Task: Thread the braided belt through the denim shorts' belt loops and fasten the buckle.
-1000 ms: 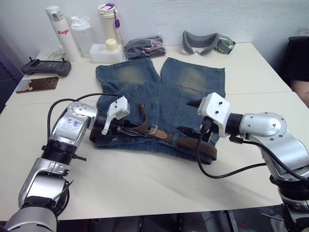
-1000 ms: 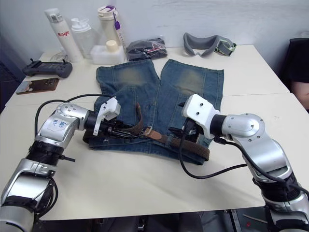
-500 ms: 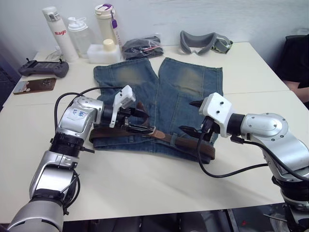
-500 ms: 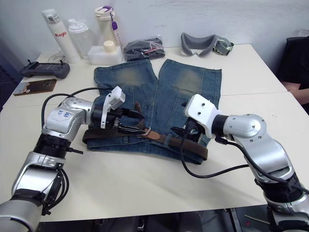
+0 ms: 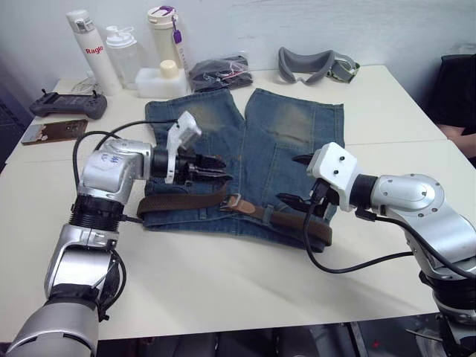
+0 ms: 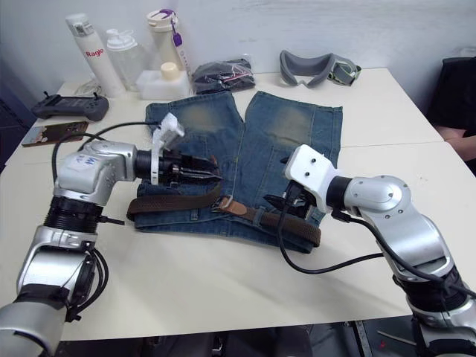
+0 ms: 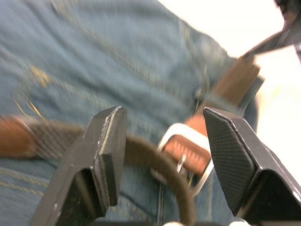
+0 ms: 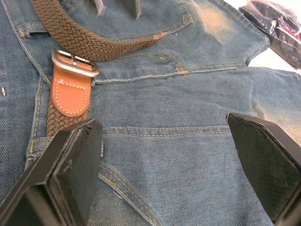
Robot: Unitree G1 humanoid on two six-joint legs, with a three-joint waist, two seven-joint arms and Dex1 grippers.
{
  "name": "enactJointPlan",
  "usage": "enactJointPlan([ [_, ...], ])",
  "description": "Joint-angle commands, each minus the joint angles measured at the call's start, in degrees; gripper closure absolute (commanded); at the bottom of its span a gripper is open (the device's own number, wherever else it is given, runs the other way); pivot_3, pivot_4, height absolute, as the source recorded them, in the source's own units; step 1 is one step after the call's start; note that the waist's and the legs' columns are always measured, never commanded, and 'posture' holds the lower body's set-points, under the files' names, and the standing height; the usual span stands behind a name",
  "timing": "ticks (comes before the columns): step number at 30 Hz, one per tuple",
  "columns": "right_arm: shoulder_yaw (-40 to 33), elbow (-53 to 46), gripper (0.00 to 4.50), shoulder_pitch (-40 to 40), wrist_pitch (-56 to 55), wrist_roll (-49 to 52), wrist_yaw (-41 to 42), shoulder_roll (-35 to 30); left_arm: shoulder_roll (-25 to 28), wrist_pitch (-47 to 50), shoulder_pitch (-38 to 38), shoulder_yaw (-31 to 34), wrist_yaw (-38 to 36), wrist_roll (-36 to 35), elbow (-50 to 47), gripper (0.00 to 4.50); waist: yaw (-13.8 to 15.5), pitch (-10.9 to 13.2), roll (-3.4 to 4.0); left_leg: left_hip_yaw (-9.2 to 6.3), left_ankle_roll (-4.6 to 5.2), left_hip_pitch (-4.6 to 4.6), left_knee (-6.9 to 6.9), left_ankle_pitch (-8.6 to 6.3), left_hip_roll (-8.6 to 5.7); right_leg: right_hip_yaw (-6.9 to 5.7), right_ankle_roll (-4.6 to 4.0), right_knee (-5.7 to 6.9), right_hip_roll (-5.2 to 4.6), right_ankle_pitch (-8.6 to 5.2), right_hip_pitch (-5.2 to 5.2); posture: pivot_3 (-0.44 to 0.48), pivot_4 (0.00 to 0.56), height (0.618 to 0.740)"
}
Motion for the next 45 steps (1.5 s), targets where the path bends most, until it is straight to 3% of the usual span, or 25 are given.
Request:
enactJointPlan([
  [1,-1.6,-1.8,0.00,-0.7,-0.6,0.0,-0.1,-0.9,3.4,1.7,0.7,-0.7,-0.2,0.2,-5.1,1.68,-0.1,0.0,0.00,0.00,0.00,0.01,0.00,0.00,0.00,0.00,0.00,0.00,0.00,0.00,0.00,0.000,0.150,0.627],
  [5,-1.3,-1.4,0.00,-1.0,-0.8,-0.2,-0.2,-0.9,3.6,6.5,1.9,-3.4,6.2,3.6,-8.1,1.68,0.0,0.0,0.00,0.00,-0.01,0.03,-0.01,0.00,0.01,0.01,0.00,0.02,0.02,0.00,0.00,0.000,0.150,0.627],
  [12,-0.8,-0.6,0.00,-1.5,-1.0,-0.7,-0.4,-0.6,2.1,14.0,3.5,-4.4,10.6,2.6,-12.7,1.68,0.1,0.0,0.00,-0.03,-0.01,0.03,-0.01,0.01,-0.03,0.10,0.00,0.03,0.07,0.00,0.02,0.000,0.150,0.627],
  [19,-0.6,-0.3,0.00,-1.7,-0.8,-1.1,-0.5,-0.6,1.0,18.5,3.0,-3.3,11.6,0.0,-13.5,1.68,0.1,0.0,0.00,-0.02,-0.02,0.04,-0.01,0.01,-0.01,0.09,0.01,0.04,0.08,0.00,0.01,0.000,0.150,0.627],
  [25,-0.6,-0.1,0.00,-1.6,-0.8,-1.4,-0.7,-0.6,1.8,18.7,4.4,-6.5,11.6,0.3,-15.2,1.68,0.1,0.0,0.00,-0.03,-0.03,0.04,-0.01,0.01,-0.01,0.09,0.01,0.04,0.08,0.00,0.01,0.000,0.150,0.627],
  [28,-0.8,-0.2,0.00,-1.4,-0.8,-1.5,-0.7,-0.5,1.4,18.2,4.4,-6.3,12.5,0.7,-14.5,2.30,0.1,0.0,0.00,-0.02,-0.03,0.04,-0.01,0.01,-0.01,0.09,0.01,0.04,0.08,0.00,0.02,0.000,0.150,0.627],
  [30,-1.0,-0.3,0.00,-1.0,-0.8,-1.5,-0.7,-0.7,1.4,17.7,4.1,-6.0,12.4,0.5,-14.0,3.04,0.1,0.0,0.00,-0.02,-0.03,0.04,-0.01,0.01,-0.01,0.09,0.01,0.04,0.08,0.00,0.01,0.000,0.150,0.627],
  [34,-1.6,-0.7,0.00,-0.5,-0.4,-1.0,-0.5,-0.8,3.7,17.0,3.9,-3.1,7.2,-3.5,-14.0,4.32,0.1,0.0,0.00,-0.02,-0.03,0.03,-0.01,0.02,-0.01,0.09,0.01,0.04,0.08,0.00,0.01,0.000,0.150,0.627],
  [37,-4.5,-1.7,0.00,0.2,2.0,3.4,0.2,0.6,8.1,13.7,4.9,-2.2,0.9,-5.3,-14.0,4.32,0.1,0.0,0.00,-0.02,-0.03,0.03,0.00,0.02,-0.01,0.10,0.00,0.04,0.07,0.00,0.01,0.000,0.150,0.627],
  [41,-13.8,-3.7,0.00,1.1,9.8,19.1,2.4,5.0,12.7,8.7,7.3,-2.4,-10.0,-8.8,-17.9,4.32,0.0,0.0,0.00,-0.04,-0.04,0.03,-0.01,0.02,0.00,0.08,0.00,0.05,0.08,0.00,0.00,0.000,0.150,0.627],
  [45,-18.7,-4.3,0.00,3.3,9.9,27.3,5.7,5.5,14.1,4.0,8.1,-3.7,-20.3,-12.9,-20.7,4.32,0.0,0.0,0.00,-0.02,-0.06,0.04,-0.02,0.03,0.05,0.07,-0.01,0.04,0.08,0.00,-0.04,0.000,0.150,0.627],
])
